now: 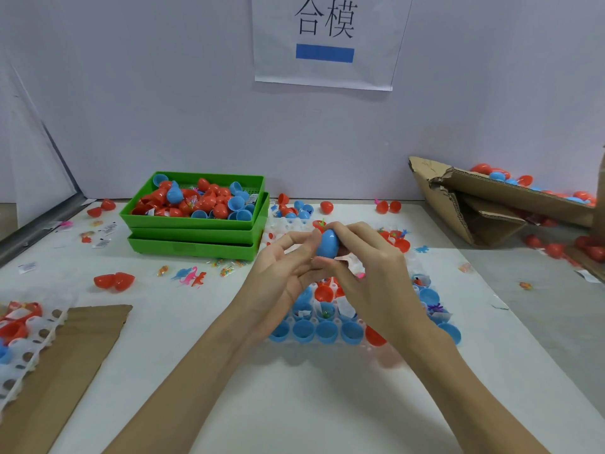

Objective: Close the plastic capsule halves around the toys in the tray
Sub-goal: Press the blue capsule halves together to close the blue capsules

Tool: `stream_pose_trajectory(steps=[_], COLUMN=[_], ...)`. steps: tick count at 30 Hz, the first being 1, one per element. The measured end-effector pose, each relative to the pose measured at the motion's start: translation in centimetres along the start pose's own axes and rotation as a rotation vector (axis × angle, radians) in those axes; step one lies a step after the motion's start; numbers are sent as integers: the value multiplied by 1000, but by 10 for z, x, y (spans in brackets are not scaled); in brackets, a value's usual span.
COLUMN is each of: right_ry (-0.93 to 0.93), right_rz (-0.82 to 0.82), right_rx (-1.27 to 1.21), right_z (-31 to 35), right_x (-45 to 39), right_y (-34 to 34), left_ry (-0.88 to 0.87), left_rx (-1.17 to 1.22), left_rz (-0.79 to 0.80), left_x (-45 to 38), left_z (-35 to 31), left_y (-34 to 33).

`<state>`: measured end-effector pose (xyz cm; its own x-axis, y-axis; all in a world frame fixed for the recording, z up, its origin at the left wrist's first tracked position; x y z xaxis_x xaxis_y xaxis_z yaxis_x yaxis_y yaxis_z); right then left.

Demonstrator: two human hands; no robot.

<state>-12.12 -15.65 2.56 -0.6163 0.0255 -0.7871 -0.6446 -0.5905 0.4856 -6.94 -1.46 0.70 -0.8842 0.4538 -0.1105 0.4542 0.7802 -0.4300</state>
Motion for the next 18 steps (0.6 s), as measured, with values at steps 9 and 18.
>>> stream_pose_trajectory(steps=[9,18], right_ry=[-57,-58], right_rz=[-49,-3], right_rx=[-172,-124], right_z=[2,-5], right_x=[2,2], right_y=[-2,1], left_ry=[137,90], left_rx=[165,58], left_rz=[172,117], left_x=[0,0], left_z=[5,9], left_y=[-5,-7])
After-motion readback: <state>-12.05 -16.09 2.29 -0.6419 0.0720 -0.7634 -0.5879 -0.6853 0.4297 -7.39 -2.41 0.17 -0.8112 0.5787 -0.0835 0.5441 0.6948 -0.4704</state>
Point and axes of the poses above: each hand's wrist, its own x-axis away from the middle knuckle, its own y-axis out of the back of the hand, z = x × y, the point moved 3 cm from there along -x, towards the middle knuckle, and after that the axes turned 4 degrees about -z, right-handed, at the moved point
